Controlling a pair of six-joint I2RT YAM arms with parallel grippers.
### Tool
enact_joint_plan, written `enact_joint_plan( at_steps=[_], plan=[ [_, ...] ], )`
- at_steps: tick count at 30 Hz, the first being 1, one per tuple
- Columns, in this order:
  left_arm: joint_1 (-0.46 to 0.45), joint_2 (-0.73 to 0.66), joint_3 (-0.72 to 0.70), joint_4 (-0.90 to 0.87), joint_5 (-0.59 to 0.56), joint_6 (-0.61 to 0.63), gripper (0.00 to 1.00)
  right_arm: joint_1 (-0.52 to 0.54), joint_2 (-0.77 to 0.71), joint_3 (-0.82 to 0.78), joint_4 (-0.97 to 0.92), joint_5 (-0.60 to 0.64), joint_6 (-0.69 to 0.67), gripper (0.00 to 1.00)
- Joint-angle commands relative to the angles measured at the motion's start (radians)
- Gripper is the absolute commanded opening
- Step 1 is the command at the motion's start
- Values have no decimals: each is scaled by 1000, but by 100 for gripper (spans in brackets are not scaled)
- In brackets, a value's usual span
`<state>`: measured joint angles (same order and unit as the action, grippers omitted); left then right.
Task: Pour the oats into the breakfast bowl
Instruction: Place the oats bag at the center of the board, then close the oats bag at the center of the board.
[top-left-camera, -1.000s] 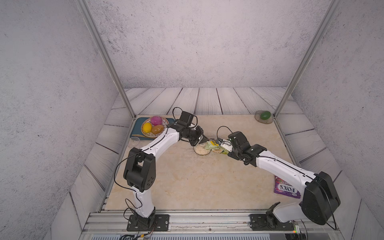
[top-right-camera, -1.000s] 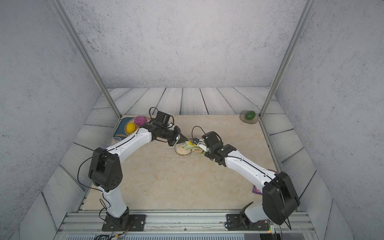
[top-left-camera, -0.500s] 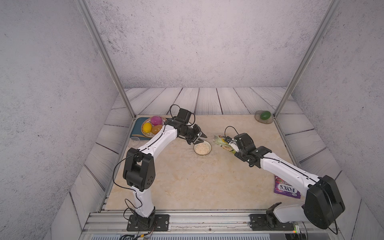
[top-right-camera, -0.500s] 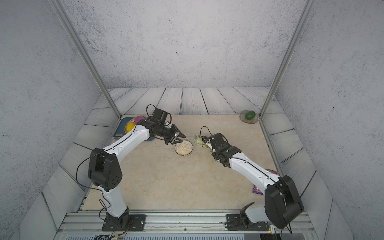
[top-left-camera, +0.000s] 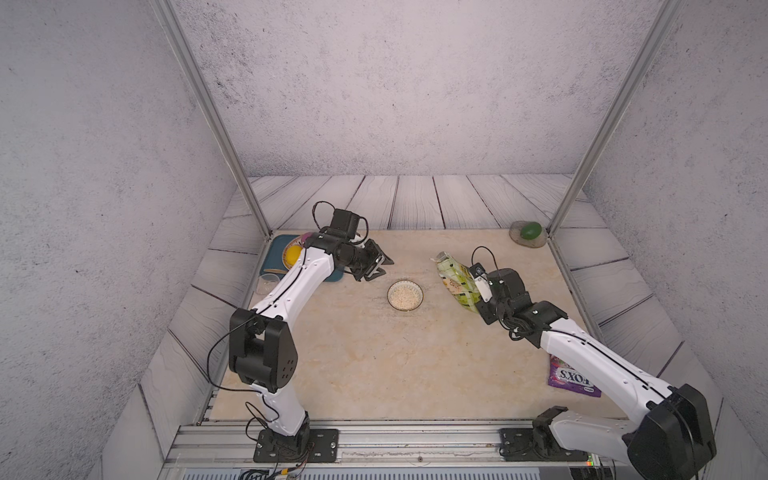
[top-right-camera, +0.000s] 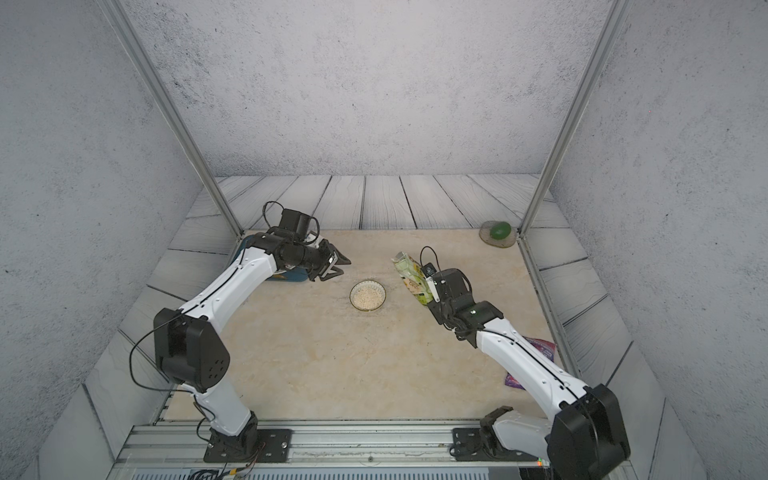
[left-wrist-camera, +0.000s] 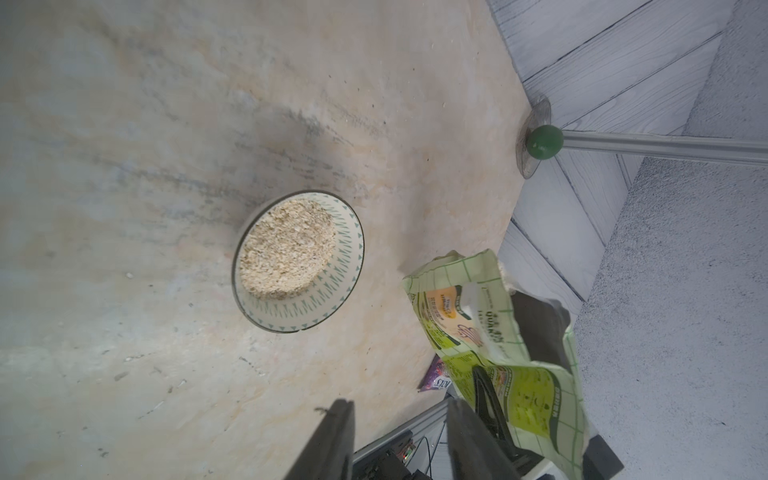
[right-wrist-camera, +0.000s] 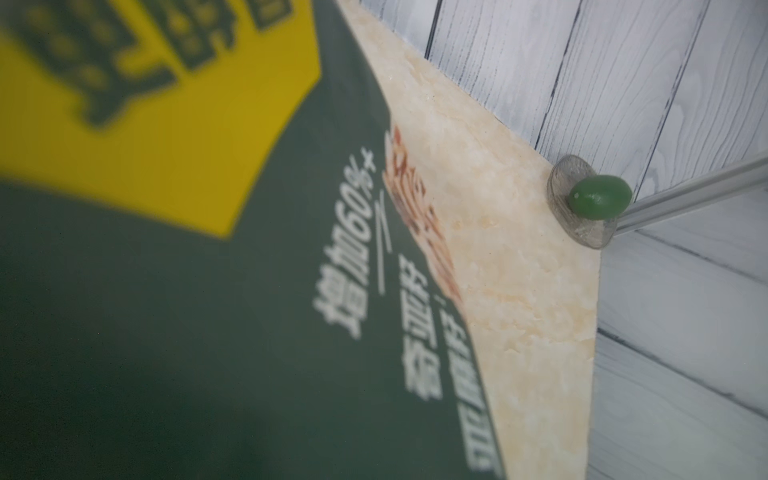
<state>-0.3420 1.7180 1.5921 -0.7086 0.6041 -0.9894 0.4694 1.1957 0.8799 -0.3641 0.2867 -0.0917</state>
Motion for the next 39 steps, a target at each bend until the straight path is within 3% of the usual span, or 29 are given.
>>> enact_joint_plan(
  at_steps=[1, 7, 11, 16, 21, 24, 25, 26, 27, 34, 39],
  plan=[
    [-3, -58, -67, -6, -28, 39, 42, -34, -16, -19, 234, -53, 248, 0],
    [-3, -130, -197, 28, -44, 36, 42, -38, 82, -74, 345, -67, 387, 0],
    [-3, -152, -248, 29, -54, 46, 41, -36, 90, -127, 350, -69, 458, 19],
    [-3, -170, -305, 37, -64, 55, 41, -36, 45, -212, 312, -77, 512, 37],
    [-3, -181, -354, 55, -65, 59, 40, -37, 2, -266, 259, -80, 569, 47],
    [-4, -189, -380, 59, -65, 64, 40, -36, -63, -289, 203, -63, 614, 63],
    [-5, -194, -388, 63, -64, 64, 40, -34, -103, -295, 184, -60, 622, 87],
    [-5, -197, -394, 67, -63, 67, 40, -35, -137, -300, 164, -68, 623, 96],
    [-5, -199, -398, 67, -64, 70, 40, -36, -179, -301, 145, -84, 619, 99],
    [-14, -197, -380, 71, -59, 117, 40, -35, -389, -162, -171, -168, 623, 99],
    [-29, -185, -352, 72, -56, 141, 41, -37, -382, 97, -519, -30, 654, 99]
  ],
)
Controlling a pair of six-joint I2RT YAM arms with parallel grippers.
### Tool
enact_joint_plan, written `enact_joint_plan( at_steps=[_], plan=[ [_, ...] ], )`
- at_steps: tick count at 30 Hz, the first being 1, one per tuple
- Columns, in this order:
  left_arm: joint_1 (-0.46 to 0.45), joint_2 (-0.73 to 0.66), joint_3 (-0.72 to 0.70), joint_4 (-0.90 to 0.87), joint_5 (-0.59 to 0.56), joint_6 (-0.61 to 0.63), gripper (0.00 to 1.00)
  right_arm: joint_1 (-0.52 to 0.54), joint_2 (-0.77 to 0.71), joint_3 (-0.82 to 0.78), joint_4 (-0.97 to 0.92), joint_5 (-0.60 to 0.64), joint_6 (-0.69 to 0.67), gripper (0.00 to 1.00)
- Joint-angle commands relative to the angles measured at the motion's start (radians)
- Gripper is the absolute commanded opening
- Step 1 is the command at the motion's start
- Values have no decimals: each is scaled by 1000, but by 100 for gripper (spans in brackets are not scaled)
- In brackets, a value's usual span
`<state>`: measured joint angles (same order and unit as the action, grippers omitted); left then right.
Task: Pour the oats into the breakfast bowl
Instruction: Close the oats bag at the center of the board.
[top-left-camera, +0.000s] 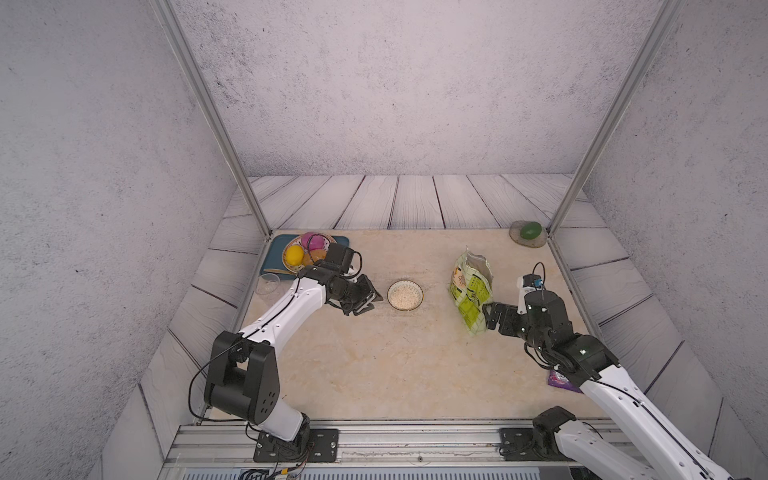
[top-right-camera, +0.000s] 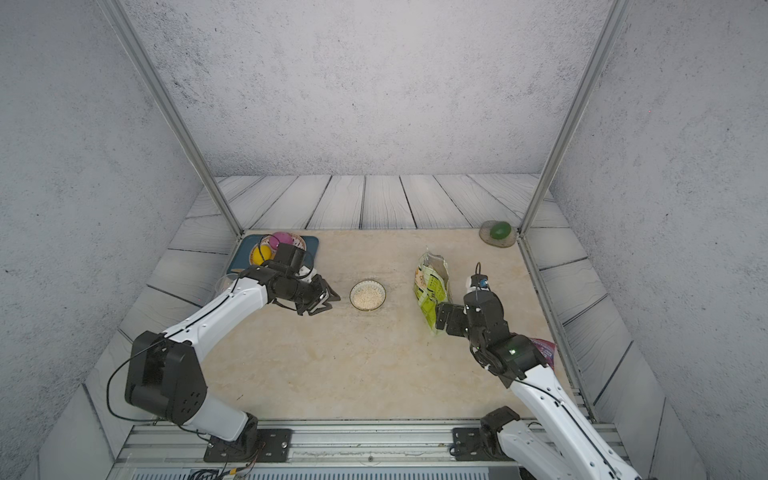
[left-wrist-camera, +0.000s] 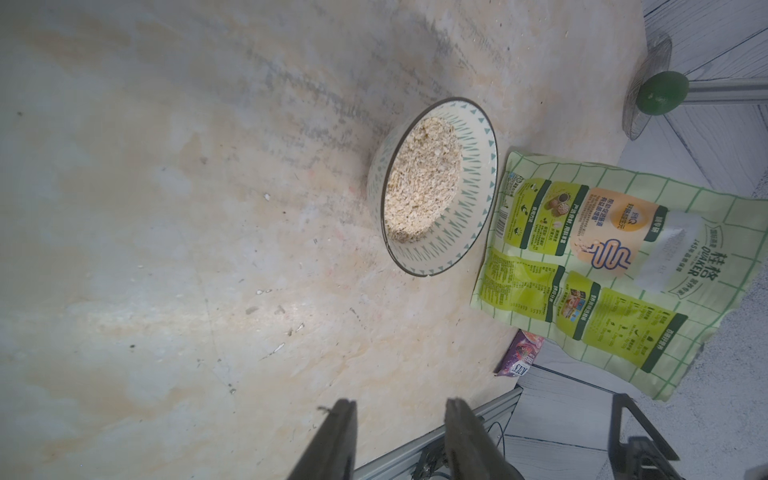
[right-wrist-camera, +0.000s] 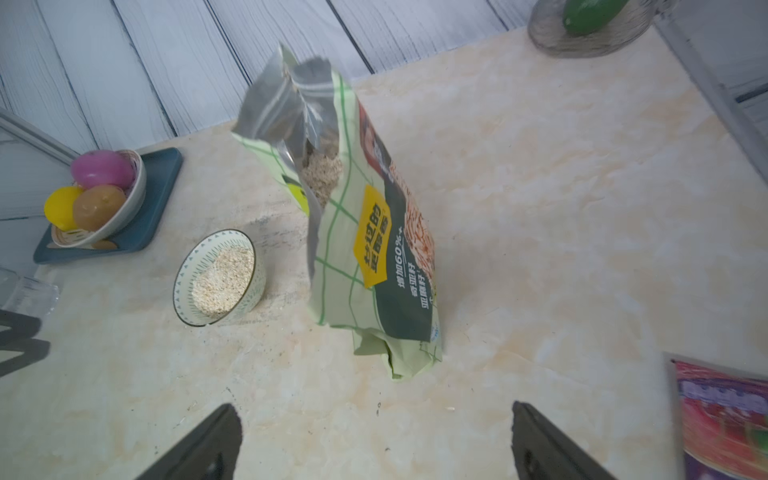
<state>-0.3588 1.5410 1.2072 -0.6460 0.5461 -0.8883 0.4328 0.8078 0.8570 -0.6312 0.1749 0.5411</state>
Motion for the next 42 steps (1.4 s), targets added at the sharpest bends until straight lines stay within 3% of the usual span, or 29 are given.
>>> enact_joint_plan(
  at_steps=[1, 7, 12, 20, 24, 25, 30, 31, 33, 35, 38, 42],
  plan=[
    [-18, -6, 41, 10, 3, 47, 41, -1, 28, 174, -286, 82, -9, 99],
    [-57, 28, 111, -13, -3, 69, 41, -9, 343, 537, -555, -10, -202, 99],
    [-68, 31, 126, -18, 3, 75, 42, -11, 625, 790, -779, -8, -247, 98],
    [-72, 10, 109, -43, 9, 92, 42, -12, 743, 783, -644, 32, -276, 92],
    [-74, 2, 101, -44, 7, 90, 42, -14, 831, 842, -636, 50, -280, 66],
    [-74, 0, 100, -43, 7, 89, 42, -15, 853, 856, -641, 52, -286, 64],
    [-74, 4, 111, -47, 9, 88, 42, -25, 945, 907, -667, 38, -305, 68],
    [-74, 6, 112, -49, 9, 88, 42, -25, 953, 913, -668, 34, -309, 63],
    [-74, 6, 115, -54, 5, 88, 42, -25, 960, 936, -679, 19, -316, 35],
    [-74, 6, 116, -58, 5, 88, 42, -27, 959, 975, -712, 12, -315, 0],
    [-74, 9, 116, -64, 6, 89, 42, -26, 928, 1014, -758, 14, -314, 0],
    [-74, 8, 112, -61, 12, 89, 42, -28, 826, 929, -727, -21, -292, 0]
  ],
)
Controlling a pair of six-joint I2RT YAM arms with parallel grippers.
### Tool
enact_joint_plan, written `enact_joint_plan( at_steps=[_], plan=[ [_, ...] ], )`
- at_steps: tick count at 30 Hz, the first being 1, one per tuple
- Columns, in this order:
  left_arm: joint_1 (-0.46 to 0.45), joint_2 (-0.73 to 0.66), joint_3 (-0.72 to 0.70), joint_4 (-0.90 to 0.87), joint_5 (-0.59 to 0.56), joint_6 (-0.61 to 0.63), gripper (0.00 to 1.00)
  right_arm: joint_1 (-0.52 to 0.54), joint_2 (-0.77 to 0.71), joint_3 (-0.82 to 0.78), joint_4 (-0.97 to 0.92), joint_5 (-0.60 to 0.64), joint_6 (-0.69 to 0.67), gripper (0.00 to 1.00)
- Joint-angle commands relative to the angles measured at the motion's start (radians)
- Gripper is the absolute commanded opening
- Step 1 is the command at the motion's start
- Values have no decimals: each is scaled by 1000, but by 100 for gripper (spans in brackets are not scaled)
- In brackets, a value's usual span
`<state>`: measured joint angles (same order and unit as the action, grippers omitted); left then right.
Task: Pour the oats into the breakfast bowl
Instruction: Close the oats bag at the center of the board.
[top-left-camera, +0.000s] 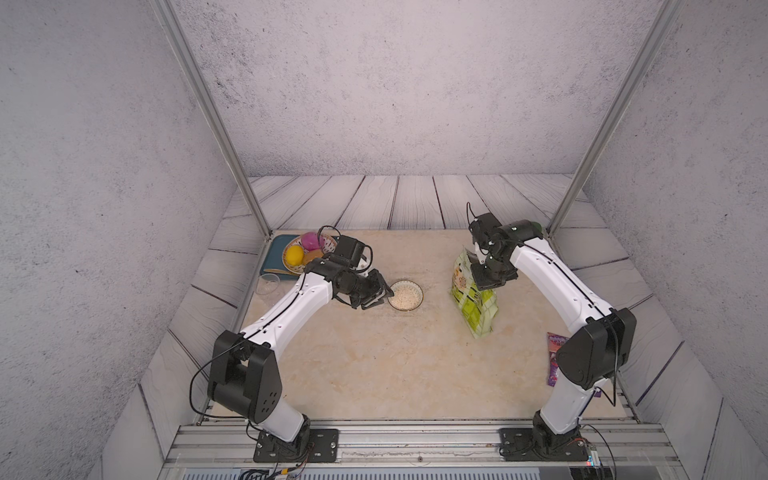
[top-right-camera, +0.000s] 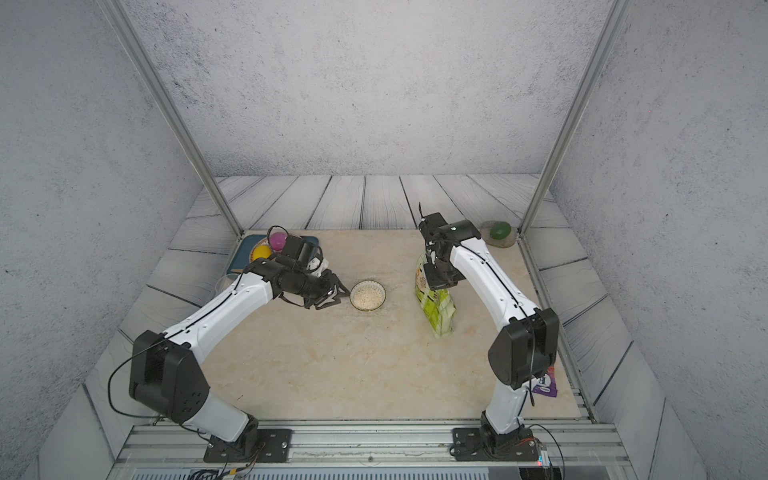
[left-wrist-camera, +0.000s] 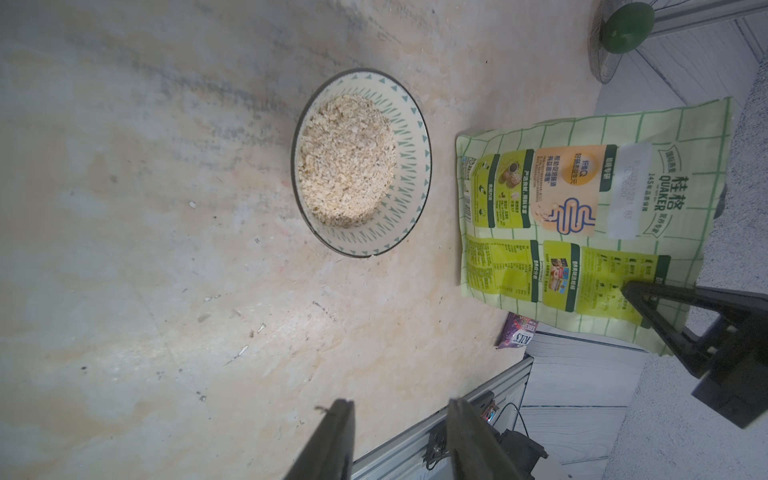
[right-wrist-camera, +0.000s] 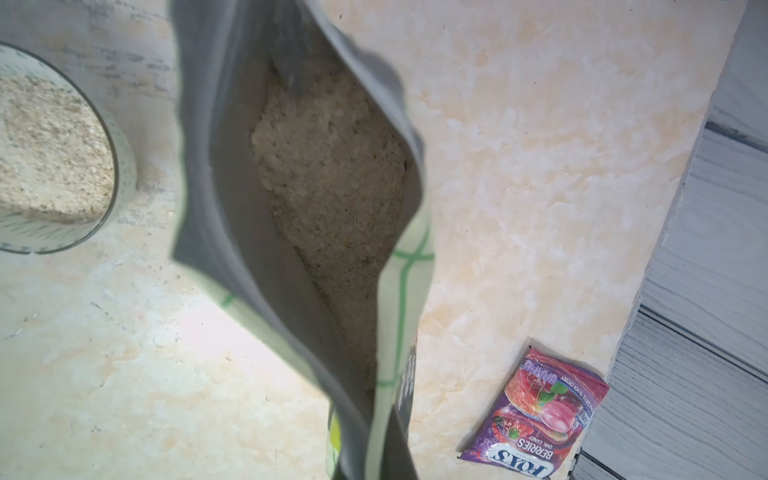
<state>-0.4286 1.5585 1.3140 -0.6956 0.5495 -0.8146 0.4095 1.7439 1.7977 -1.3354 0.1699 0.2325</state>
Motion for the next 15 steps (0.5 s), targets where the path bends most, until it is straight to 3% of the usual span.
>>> enact_joint_plan(
  at_steps=[1, 6, 10, 12, 15],
  plan=[
    [-4, -10, 3, -8, 10, 14, 42, -6, -132, -56, -5, -42, 23, 0],
    [-4, -13, -14, 2, 20, 7, 42, -9, -202, -288, 72, -156, 68, 0],
    [-4, -20, -23, 1, 22, 14, 42, -10, -246, -349, 111, -177, 91, 65],
    [-4, -21, -25, 5, 23, 14, 42, -11, -251, -341, 135, -169, 94, 78],
    [-4, -13, -21, 9, 27, 8, 42, -11, -209, -287, 153, -135, 92, 82]
  ],
)
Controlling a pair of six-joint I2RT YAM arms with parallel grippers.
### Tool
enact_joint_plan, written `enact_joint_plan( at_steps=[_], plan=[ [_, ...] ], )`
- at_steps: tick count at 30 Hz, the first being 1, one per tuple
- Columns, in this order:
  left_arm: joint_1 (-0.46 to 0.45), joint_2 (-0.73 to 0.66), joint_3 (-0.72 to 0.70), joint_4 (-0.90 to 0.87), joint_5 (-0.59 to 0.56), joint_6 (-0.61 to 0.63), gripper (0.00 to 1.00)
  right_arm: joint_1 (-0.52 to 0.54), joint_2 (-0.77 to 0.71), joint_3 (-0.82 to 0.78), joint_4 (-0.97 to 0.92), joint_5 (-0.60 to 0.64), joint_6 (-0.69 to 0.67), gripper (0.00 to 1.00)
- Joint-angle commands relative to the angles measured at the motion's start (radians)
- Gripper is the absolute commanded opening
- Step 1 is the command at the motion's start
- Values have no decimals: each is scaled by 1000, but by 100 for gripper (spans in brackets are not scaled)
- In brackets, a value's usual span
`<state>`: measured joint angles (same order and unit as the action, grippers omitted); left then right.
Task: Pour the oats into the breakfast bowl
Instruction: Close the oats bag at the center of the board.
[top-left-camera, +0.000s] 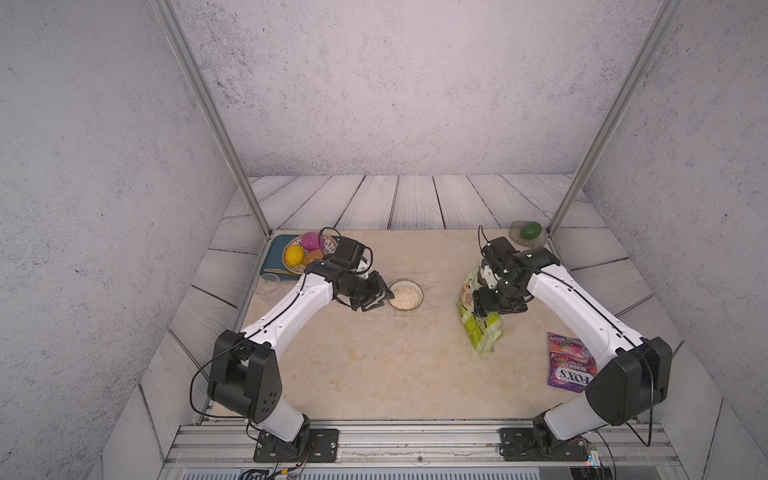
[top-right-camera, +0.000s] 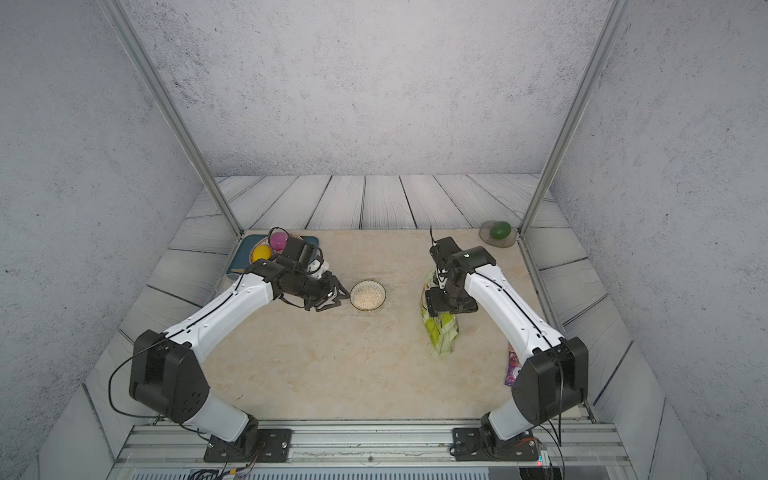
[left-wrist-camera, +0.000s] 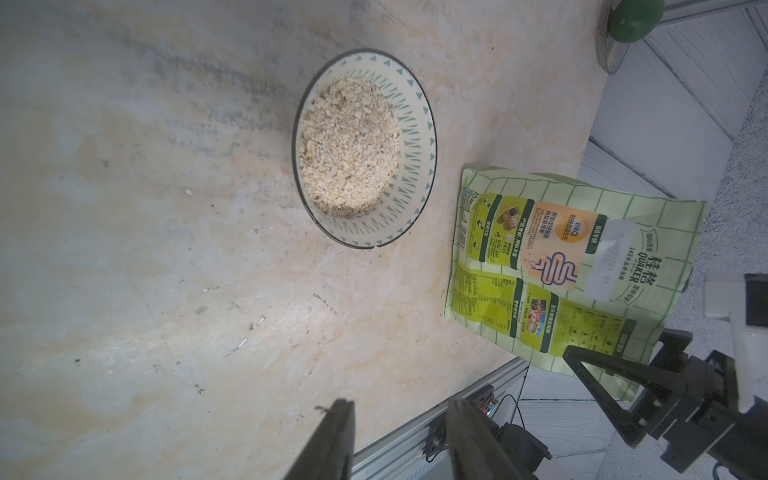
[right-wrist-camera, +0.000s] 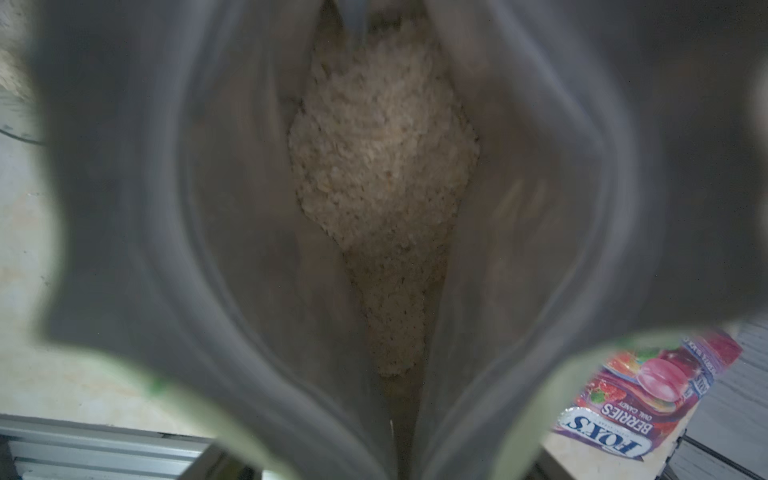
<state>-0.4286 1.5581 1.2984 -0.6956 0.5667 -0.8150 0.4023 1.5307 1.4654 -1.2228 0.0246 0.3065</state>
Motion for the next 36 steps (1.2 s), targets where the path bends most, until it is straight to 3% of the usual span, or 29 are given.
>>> enact_joint_plan(
  at_steps=[1, 5, 6, 8, 9, 11, 13, 16, 18, 23, 26, 28, 30, 31, 32, 36],
  plan=[
    [-4, -11, -4, 11, 13, 7, 42, -4, 30, 73, 30, 29, 15, 82],
    [-4, -12, 8, 10, 10, 7, 42, -15, 147, 215, -59, 75, -2, 78],
    [-4, -11, 12, 9, 10, 7, 42, -17, 168, 242, -74, 80, -8, 73],
    [-5, -8, 21, 0, 11, 13, 42, -17, 190, 286, -87, 64, -21, 49],
    [-4, -7, 24, -5, 10, 17, 41, -17, 192, 301, -86, 50, -27, 42],
    [-4, -7, 25, -7, 8, 16, 41, -17, 191, 321, -89, 28, -34, 36],
    [-4, -10, 23, -5, 8, 15, 41, -16, 191, 323, -101, 26, -36, 37],
    [-4, -8, 24, -7, 11, 14, 41, -16, 205, 329, -147, 37, -30, 62],
    [-3, -6, 25, -7, 11, 15, 41, -17, 198, 313, -152, 55, -21, 69],
    [-4, 5, 36, -6, 16, 16, 41, -17, 174, 269, -118, 62, -27, 69],
    [-3, 12, 43, -4, 20, 19, 41, -14, 183, 264, -112, 44, -46, 65],
    [-4, 14, 45, -2, 21, 19, 41, -13, 183, 258, -102, 42, -63, 58],
    [-3, 14, 47, -2, 23, 20, 41, -13, 184, 268, -104, 47, -82, 41],
    [-3, 14, 47, -2, 22, 23, 41, -11, 184, 279, -113, 53, -93, 26],
    [-3, 14, 47, -3, 20, 23, 41, -11, 186, 299, -128, 61, -102, 1],
    [-2, 8, 51, -10, 6, 25, 41, -7, 167, 373, -180, 141, -99, 0]
  ],
)
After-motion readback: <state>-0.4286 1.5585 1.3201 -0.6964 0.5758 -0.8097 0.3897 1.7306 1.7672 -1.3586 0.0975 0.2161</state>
